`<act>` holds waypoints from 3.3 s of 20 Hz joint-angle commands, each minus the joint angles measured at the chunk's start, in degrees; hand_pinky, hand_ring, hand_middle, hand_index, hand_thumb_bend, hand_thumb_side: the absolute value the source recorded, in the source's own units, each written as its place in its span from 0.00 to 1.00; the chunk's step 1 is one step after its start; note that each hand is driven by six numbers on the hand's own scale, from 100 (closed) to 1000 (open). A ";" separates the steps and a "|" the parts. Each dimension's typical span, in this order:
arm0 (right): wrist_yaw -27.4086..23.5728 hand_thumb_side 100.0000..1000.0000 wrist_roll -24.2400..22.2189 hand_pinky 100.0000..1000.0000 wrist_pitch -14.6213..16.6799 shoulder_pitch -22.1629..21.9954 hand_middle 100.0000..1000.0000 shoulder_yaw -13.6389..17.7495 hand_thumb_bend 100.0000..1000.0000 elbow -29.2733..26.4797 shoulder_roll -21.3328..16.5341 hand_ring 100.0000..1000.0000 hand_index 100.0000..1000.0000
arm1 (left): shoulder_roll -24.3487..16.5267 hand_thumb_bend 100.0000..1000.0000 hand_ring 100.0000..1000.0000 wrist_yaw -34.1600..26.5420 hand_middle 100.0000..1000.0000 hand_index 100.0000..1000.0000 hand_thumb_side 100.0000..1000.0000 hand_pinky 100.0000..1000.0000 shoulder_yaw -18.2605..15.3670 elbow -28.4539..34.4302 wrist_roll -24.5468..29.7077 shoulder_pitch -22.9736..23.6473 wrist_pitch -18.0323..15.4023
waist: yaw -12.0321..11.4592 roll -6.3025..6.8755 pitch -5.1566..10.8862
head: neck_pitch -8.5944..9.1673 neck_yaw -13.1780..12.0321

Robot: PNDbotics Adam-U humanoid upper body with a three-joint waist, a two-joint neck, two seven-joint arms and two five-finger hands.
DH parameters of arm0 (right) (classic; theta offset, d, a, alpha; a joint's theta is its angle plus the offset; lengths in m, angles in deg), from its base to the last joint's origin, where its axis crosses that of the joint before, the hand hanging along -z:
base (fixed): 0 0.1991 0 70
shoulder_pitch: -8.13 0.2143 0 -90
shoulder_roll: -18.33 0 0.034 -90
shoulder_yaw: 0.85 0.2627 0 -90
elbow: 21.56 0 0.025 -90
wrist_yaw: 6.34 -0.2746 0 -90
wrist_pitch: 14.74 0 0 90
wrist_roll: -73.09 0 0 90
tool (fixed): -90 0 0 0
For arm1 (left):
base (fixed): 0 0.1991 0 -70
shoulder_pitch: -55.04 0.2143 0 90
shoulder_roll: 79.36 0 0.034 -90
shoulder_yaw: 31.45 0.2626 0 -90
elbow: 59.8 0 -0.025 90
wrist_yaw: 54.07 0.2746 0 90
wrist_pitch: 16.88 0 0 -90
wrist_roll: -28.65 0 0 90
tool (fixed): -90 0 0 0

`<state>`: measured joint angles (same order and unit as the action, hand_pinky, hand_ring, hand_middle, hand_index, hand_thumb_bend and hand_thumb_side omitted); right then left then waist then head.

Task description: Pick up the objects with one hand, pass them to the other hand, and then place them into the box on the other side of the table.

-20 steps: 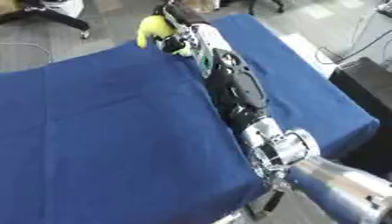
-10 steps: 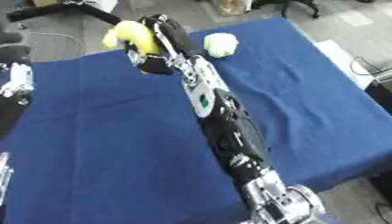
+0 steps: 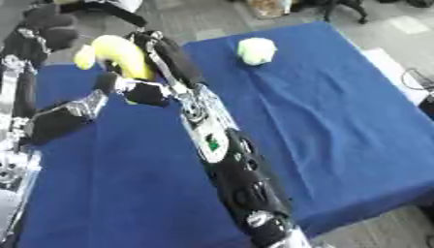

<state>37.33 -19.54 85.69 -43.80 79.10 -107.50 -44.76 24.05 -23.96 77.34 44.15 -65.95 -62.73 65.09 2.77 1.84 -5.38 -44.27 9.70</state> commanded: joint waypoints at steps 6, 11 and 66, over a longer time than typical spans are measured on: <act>-8.22 0.40 -7.80 0.61 -4.50 0.63 0.09 -0.22 0.00 -7.06 -1.03 0.28 0.34 | -5.84 0.78 0.79 8.11 0.80 0.97 0.00 0.83 -0.93 3.90 7.82 -2.87 -1.79 | 0.19 -0.23 0.62 | 0.15 -0.45; -13.12 0.40 -11.17 0.61 -6.22 0.66 0.09 0.79 0.00 -8.93 -2.13 0.28 0.34 | -7.41 0.79 0.79 13.01 0.81 0.97 0.00 0.84 -1.65 6.32 10.18 -2.86 -1.54 | 0.43 0.11 0.63 | 0.15 -0.30; -26.58 0.36 -21.06 0.59 -8.48 -2.97 0.08 -2.25 0.00 -8.68 -4.15 0.27 0.35 | -4.86 0.00 0.47 36.71 0.41 0.64 0.00 0.63 2.62 -0.49 -1.99 -4.01 -0.18 | 1.14 -0.18 0.07 | 0.15 -11.26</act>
<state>10.95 -40.32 77.09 -47.40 77.07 -115.76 -48.54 20.04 12.98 80.63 43.04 -67.61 -65.78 64.88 3.94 1.86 -5.46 -44.27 -1.55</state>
